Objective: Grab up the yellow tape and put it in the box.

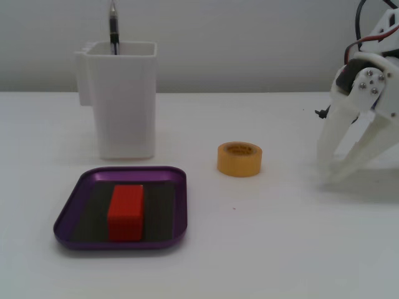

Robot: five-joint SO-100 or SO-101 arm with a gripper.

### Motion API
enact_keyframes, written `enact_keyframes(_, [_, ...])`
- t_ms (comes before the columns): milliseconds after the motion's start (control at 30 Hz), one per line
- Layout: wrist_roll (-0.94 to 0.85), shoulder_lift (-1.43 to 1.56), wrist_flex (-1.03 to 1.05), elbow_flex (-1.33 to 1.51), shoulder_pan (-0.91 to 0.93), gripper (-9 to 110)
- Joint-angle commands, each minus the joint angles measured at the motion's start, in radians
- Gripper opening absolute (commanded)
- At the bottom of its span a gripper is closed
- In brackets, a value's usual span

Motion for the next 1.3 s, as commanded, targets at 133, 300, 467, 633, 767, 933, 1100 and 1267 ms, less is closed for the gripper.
enact_keyframes(133, [-0.005,0.054,-0.011,0.008,-0.011,0])
enact_keyframes(300, [-0.005,0.054,-0.031,0.014,-0.011,-1])
enact_keyframes(467, [-0.005,0.054,-0.032,0.014,-0.011,-1])
enact_keyframes(633, [-0.006,0.052,-0.04,0.012,-0.002,0])
enact_keyframes(767, [-0.006,0.052,-0.077,0.002,0.006,0])
enact_keyframes(933, [-0.006,0.037,-0.166,-0.11,0.006,0])
enact_keyframes(1100, [-0.008,0.034,-0.232,-0.19,0.008,0])
enact_keyframes(1267, [-0.048,0.031,-0.256,-0.201,0.011,0])
